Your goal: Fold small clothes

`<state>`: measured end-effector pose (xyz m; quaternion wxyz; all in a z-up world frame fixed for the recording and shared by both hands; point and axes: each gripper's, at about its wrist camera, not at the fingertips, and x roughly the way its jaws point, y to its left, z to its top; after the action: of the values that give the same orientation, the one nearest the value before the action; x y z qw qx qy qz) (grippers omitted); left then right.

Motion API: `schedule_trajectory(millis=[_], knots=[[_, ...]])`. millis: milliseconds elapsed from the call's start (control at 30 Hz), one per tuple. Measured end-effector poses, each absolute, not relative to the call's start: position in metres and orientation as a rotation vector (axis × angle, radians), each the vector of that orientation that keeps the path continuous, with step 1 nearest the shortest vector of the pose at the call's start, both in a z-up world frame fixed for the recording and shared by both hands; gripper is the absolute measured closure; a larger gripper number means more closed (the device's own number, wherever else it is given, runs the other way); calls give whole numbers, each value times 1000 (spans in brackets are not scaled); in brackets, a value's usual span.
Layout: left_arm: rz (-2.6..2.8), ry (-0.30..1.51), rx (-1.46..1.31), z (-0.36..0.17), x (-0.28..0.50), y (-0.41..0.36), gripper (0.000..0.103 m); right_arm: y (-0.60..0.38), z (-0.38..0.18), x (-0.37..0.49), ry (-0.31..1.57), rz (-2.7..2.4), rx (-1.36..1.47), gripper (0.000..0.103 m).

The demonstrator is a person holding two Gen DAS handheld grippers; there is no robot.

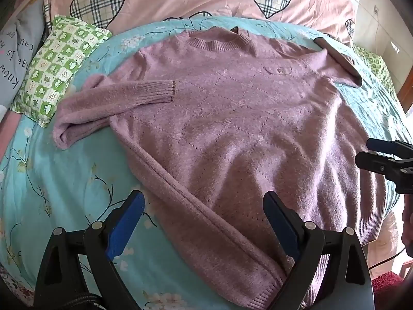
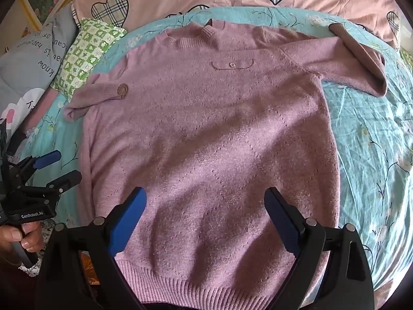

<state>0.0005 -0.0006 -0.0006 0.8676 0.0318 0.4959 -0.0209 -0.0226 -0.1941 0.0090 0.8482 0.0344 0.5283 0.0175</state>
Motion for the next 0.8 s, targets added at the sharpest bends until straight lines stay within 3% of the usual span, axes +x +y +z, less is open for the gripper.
schedule_trajectory(millis=[800], knots=[[-42,1062,25,-7,14,4,9,-197,11,-14,1066,41,63,10]])
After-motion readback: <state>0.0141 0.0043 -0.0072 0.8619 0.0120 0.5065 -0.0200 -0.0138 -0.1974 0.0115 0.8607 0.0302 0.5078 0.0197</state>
